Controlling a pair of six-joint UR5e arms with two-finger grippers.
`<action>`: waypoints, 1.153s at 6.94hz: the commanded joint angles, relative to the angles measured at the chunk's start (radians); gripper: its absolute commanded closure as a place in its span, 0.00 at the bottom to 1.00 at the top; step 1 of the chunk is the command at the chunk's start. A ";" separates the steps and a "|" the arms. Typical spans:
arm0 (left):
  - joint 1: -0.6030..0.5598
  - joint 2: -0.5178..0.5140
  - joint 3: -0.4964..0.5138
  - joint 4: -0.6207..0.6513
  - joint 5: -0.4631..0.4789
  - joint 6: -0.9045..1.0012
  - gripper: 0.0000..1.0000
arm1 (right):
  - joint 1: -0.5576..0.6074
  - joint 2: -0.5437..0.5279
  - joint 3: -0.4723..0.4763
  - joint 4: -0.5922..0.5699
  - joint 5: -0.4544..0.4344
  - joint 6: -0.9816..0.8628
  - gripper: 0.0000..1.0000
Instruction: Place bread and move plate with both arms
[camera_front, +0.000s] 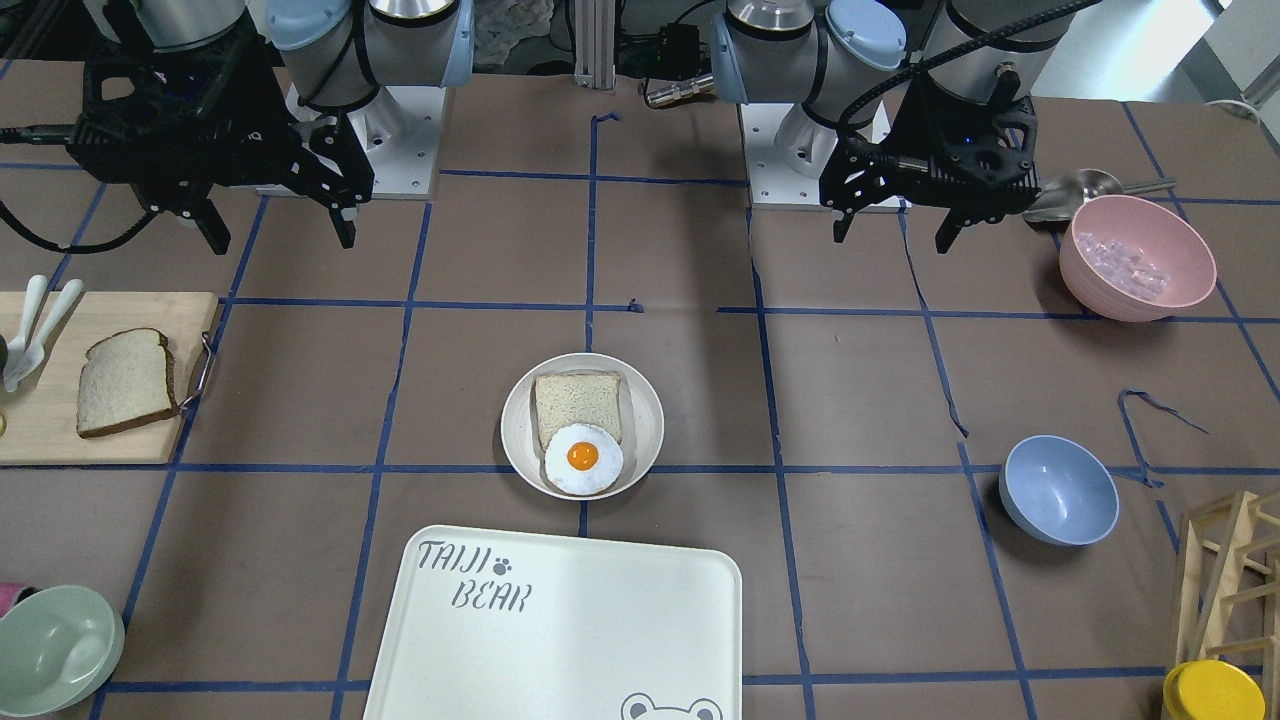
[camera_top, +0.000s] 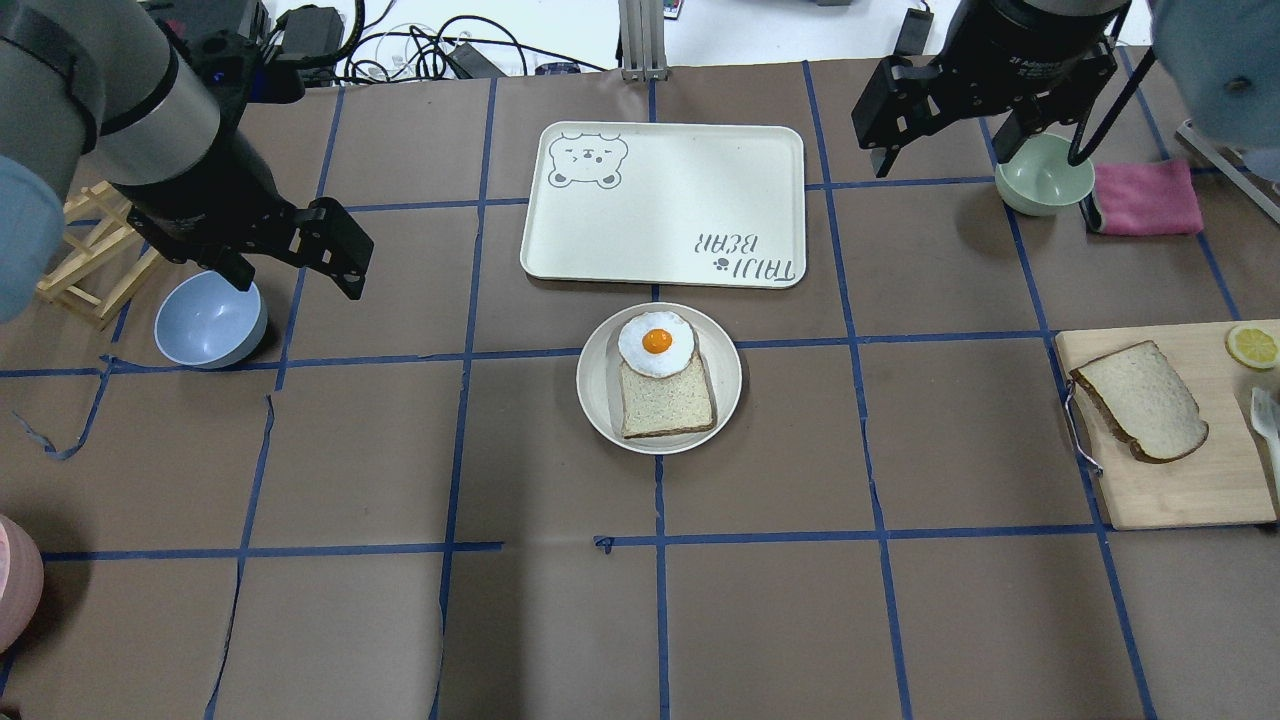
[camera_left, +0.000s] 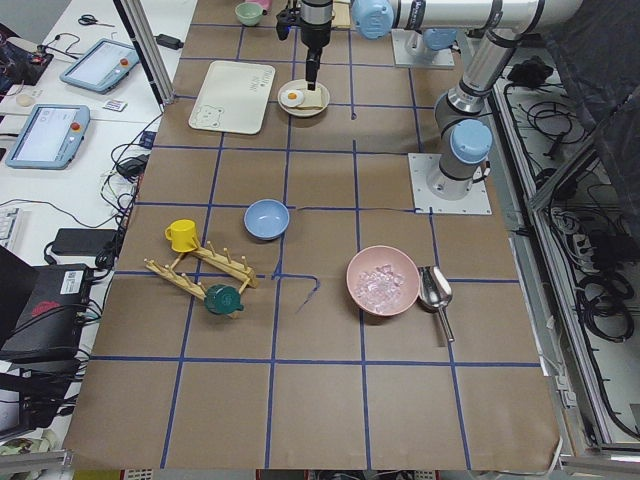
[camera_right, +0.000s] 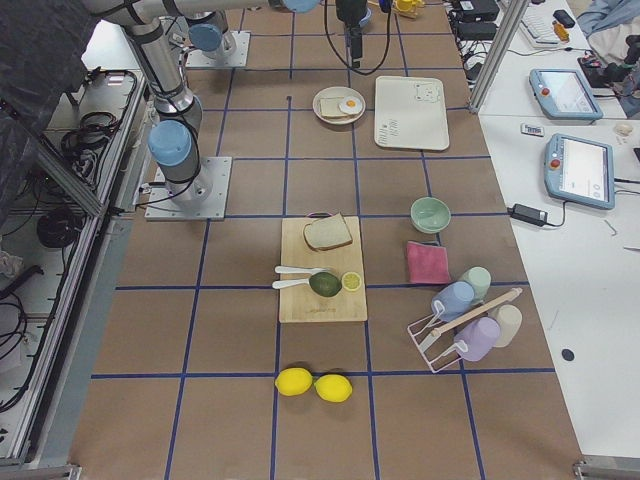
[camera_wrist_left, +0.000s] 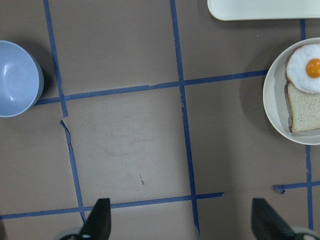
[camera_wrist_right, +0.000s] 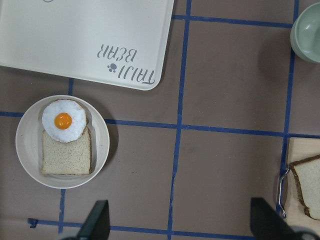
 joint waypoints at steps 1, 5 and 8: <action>-0.003 0.004 0.003 0.001 -0.002 0.000 0.00 | 0.000 0.000 0.000 0.002 -0.001 -0.001 0.00; -0.003 0.007 0.006 0.003 -0.002 -0.002 0.00 | 0.000 0.000 0.000 0.006 -0.002 -0.002 0.00; -0.001 0.009 0.008 0.004 0.000 -0.002 0.00 | 0.000 0.002 0.000 0.012 -0.004 0.001 0.00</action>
